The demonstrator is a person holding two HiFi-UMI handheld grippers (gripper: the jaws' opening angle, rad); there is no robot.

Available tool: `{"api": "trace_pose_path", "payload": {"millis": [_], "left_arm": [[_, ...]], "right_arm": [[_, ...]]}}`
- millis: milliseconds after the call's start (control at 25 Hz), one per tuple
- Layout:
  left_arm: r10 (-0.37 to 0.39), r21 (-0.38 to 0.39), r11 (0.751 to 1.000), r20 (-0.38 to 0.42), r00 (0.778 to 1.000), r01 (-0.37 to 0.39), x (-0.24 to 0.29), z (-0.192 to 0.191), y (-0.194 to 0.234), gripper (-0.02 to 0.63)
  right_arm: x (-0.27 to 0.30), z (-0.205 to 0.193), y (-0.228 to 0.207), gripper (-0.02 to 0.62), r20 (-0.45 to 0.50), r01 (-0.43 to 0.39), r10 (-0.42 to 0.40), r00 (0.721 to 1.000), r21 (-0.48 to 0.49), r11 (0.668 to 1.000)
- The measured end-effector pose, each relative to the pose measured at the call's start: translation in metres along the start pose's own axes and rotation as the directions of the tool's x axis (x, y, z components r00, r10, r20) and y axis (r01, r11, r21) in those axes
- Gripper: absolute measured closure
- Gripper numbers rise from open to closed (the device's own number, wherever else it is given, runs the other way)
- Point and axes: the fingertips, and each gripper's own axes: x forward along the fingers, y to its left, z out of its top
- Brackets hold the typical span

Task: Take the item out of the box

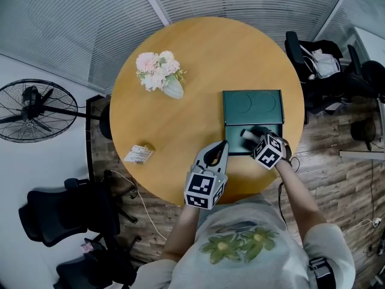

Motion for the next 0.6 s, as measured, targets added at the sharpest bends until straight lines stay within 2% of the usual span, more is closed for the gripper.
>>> {"api": "trace_pose_path", "payload": {"millis": [600], "left_arm": [[-0.001, 0.0, 1.0, -0.005, 1.0, 0.001, -0.001, 0.001, -0.003, 0.606]], "right_arm": [[-0.026, 0.023, 0.002, 0.444, 0.079, -0.004, 0.004, 0.997, 0.0, 1.0]]}}
